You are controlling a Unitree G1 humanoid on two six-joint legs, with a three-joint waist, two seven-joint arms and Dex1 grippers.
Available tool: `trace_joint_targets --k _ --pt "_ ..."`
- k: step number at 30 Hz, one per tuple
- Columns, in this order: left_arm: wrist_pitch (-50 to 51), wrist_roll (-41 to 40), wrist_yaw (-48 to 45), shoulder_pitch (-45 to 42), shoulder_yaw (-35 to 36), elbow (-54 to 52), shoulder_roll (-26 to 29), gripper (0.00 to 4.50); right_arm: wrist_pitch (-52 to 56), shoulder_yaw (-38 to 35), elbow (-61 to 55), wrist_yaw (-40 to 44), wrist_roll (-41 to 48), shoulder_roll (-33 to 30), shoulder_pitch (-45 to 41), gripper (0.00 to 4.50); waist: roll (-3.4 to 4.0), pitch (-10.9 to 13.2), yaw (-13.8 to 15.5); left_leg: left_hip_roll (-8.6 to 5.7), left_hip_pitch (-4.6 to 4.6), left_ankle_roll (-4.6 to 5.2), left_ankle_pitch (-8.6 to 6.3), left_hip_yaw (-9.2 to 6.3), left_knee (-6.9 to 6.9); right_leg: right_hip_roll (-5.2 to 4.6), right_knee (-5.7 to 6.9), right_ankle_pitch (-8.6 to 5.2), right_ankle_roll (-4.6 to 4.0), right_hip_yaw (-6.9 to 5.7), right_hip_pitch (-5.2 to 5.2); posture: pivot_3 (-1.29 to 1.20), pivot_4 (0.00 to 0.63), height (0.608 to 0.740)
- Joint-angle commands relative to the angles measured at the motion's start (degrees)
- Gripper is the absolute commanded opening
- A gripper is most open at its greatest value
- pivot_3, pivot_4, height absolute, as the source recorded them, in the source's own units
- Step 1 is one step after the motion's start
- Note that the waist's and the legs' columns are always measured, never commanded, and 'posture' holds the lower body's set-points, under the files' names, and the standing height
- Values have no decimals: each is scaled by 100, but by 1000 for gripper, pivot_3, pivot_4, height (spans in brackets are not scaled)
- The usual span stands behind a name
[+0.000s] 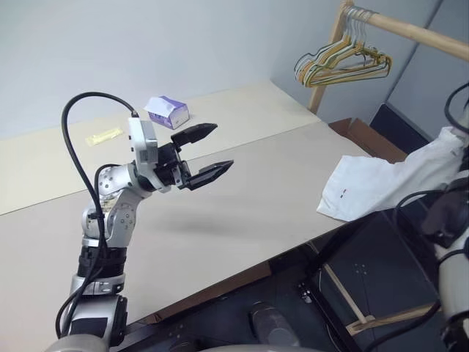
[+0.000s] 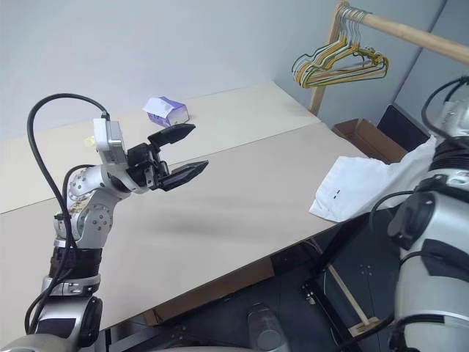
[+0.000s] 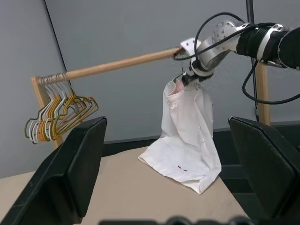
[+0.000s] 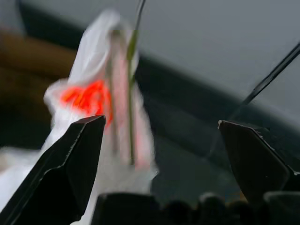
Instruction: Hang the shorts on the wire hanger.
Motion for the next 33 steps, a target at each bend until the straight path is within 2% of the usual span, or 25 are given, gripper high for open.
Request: trace_joint_targets --k 1,8,14,20,27,33 --pt "-94 -20 -1 -77 116 -129 65 4500 -199 425 -915 -147 -463 127 177 4462 0 0 12 0 0 0 0 -1 0 0 0 1 0 0 1 -192 0 740" --pt "-67 -89 51 -33 233 -250 106 4500 -774 1155 -1583 180 -1021 361 544 4462 0 0 59 -1 0 0 0 -1 1 0 -2 11 -12 -1 0 -183 0 740" --pt "-36 26 321 286 441 -523 338 4500 -1181 1904 -2295 1186 -1250 691 959 4462 0 0 94 1 4 0 0 -1 1 3 3 12 -13 2 0 -96 0 740" --pt "346 -15 771 776 756 -837 725 4500 -1900 2184 -3011 2445 -995 908 1517 4462 0 0 463 3 8 1 1 -15 1 14 3 19 -25 -6 -10 -13 0 740" --pt "467 48 1070 1510 1115 -1170 1019 4500 -2817 2620 -3945 4586 -440 903 2467 4462 -3 -2 977 4 7 4 -2 -18 1 12 -8 22 -30 -20 -25 61 0 740" --pt "438 235 1270 1986 1206 -1272 1116 4500 -3621 2778 -4341 5886 -28 821 3509 4462 -8 -2 1555 1 2 8 -5 -11 1 7 -21 23 -33 -35 -21 121 0 740"
